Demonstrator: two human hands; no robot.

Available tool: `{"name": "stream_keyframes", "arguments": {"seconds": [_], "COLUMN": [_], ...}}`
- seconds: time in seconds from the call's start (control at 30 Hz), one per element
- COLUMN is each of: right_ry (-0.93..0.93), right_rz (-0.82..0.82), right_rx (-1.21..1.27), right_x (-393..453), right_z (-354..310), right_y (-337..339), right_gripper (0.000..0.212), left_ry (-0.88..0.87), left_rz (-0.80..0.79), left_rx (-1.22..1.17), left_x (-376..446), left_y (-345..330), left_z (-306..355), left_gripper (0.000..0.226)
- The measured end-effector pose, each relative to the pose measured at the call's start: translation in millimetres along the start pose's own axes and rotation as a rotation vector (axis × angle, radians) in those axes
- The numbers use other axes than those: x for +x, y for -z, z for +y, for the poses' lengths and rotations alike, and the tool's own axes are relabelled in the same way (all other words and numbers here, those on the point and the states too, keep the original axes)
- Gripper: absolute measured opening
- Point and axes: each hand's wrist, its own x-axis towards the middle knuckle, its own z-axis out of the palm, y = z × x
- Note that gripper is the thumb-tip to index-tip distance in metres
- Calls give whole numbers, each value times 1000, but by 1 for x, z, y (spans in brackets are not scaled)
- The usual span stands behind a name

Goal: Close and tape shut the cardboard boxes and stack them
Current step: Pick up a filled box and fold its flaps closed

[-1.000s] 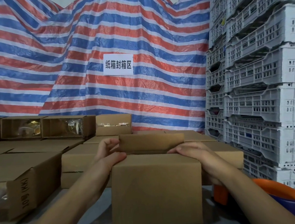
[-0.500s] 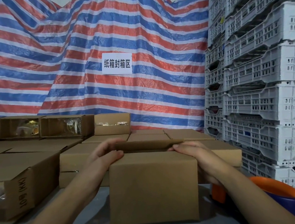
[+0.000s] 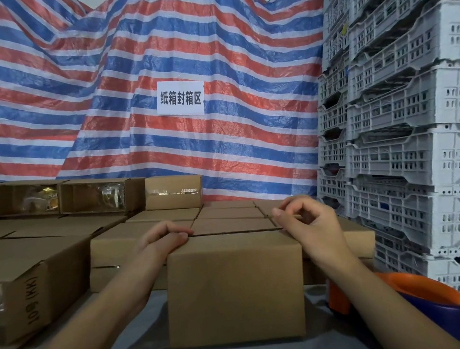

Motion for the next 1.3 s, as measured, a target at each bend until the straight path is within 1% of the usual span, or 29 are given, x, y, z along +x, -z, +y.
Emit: {"name": "stream_keyframes", "arguments": {"seconds": [0.07, 0.13, 0.17, 0.2, 0.27, 0.3, 0.37, 0.47, 0.53, 0.57, 0.67, 0.7, 0.77, 0.83, 0.87, 0.93, 0.97, 1.1, 1.2, 1.27, 1.3], "right_ry": [-87, -228, -264, -283, -319, -333, -343, -300, -285, -276, -272, -273, -255, -235, -234, -241, -247, -272, -354, -436, -443], "right_rz": [-29, -76, -119, -175, -289, -315, -319, -332, -335, -335, -336, -338, -354, -367, -363, -345, -340, -343, -339, -261, -211], "right_rx": [56, 237, 284, 256, 96, 19, -39, -19, 1, 8, 34, 40, 49, 56, 64, 68, 63, 67, 92, 180, 150], "right_x": [-1, -3, -4, -6, -10, -11, -11, -12, -12, -12, -12, -12, -12, -12, -12, -12, -11, -13, -10, -4, -1], "right_z": [-2, -5, -7, -9, -14, -15, -18, -21, -21, -21, -17, -16, -16, -17, -16, -16, -15, -15, -21, -27, -31], "right_y": [-3, -7, -7, -6, -6, -5, -5, -5, -6, -6, -6, -6, -4, -4, -4, -4, -5, -5, -1, 4, 8], "right_gripper": [31, 41, 45, 50, 56, 57, 57, 52, 47, 45, 41, 41, 45, 49, 48, 45, 44, 42, 55, 53, 47], "left_ry": [-4, -8, -5, -3, -8, -11, -13, 1, 7, -3, -126, -182, -245, -224, -202, -155, -153, -172, -160, -151, -136], "left_rz": [-4, -4, 0, 5, 15, 20, 28, 28, -6, -32, -94, -113, -193, -350, -433, -540, -548, -525, -527, -529, -534], "left_rx": [23, 35, 36, 37, 37, 37, 59, 130, 262, 375, 747, 835, 966, 1124, 1192, 1252, 1259, 1294, 1295, 1307, 1303], "left_x": [-1, -2, -3, -3, -4, -5, -7, -9, -11, -12, -17, -19, -19, -14, -11, -10, -9, -9, -11, -12, -13], "left_y": [1, 1, 1, 0, -1, -1, -2, 0, 2, 1, -12, -21, -38, -54, -60, -67, -68, -69, -69, -69, -68], "left_z": [1, 1, 2, 2, 4, 4, 6, 15, 29, 37, 63, 71, 80, 82, 81, 76, 73, 65, 68, 70, 71], "left_gripper": [18, 18, 19, 19, 21, 22, 25, 24, 20, 19, 20, 25, 49, 77, 85, 88, 87, 87, 88, 92, 94]}}
